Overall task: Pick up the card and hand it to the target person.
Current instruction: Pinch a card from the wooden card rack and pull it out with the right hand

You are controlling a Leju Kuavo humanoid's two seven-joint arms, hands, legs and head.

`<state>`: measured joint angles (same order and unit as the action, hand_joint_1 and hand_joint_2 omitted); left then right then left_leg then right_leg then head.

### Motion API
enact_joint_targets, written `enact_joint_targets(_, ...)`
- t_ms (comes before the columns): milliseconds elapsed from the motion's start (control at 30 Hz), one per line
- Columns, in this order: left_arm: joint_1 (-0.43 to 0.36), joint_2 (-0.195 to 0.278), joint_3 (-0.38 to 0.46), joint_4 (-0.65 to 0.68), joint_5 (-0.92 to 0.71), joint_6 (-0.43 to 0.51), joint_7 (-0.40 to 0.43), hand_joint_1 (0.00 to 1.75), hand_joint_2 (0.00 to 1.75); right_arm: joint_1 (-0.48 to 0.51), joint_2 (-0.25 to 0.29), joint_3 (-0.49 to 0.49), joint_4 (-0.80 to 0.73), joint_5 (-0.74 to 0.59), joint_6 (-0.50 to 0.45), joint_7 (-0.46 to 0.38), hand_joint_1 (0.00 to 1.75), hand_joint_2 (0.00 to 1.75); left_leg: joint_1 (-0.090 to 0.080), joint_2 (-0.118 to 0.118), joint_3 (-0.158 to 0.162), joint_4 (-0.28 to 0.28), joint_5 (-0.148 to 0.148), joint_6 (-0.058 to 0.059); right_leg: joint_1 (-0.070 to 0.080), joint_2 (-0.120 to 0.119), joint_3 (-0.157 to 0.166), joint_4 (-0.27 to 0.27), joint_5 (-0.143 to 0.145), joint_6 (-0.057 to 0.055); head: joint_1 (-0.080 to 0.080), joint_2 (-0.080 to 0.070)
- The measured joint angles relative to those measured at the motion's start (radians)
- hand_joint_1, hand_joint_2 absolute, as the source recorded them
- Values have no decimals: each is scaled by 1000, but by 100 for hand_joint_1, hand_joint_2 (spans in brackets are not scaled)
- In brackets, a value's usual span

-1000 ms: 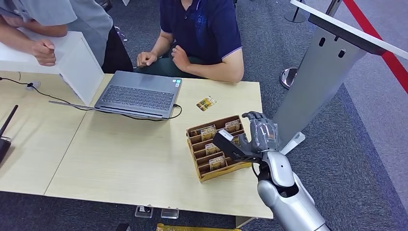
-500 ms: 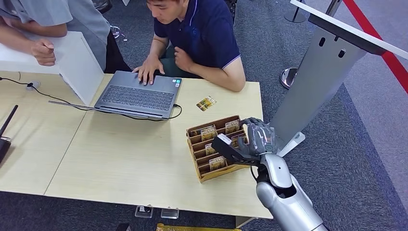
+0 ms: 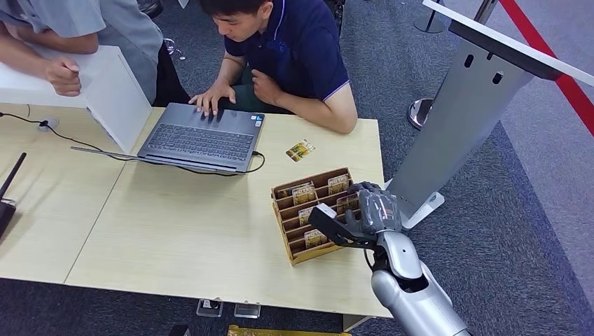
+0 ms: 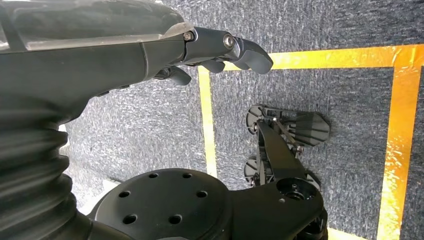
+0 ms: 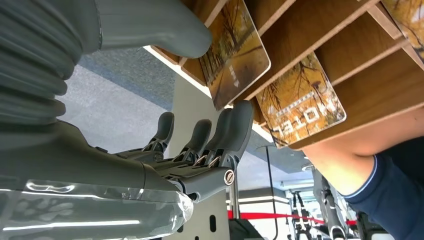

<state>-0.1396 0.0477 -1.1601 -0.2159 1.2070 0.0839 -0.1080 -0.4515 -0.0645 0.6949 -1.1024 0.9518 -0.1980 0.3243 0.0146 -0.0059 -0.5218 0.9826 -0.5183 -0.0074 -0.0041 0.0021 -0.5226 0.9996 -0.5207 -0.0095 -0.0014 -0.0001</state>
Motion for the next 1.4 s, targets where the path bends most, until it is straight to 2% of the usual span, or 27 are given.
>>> enact_joint_targets(167, 0, 0, -1, 0, 0, 0, 0, 0, 175, 1, 2, 1, 11, -1, 0, -1, 83, 175, 0, 0, 0, 0, 0, 0, 0, 0, 0, 0, 0, 0, 0, 0)
enact_joint_targets(300, 1, 0, -4, 0, 0, 0, 1, 0, 175, 0, 3, 1, 15, -2, -2, -2, 122, 175, 0, 0, 0, 0, 0, 0, 0, 0, 0, 0, 0, 0, 0, 0)
enact_joint_targets(400, 1, 0, -6, 0, 1, 0, 1, 0, 175, 1, 3, 1, 18, -5, -2, -2, 136, 175, 0, 0, 0, 0, 0, 0, 0, 0, 0, 0, 0, 0, 0, 0)
enact_joint_targets(1400, 3, 0, -15, 0, 60, 7, -6, 0, 175, -3, 3, 1, 29, -35, -8, -15, 138, 175, 0, 0, 1, 0, 0, 0, 0, 0, 1, 0, 0, 0, 0, 0)
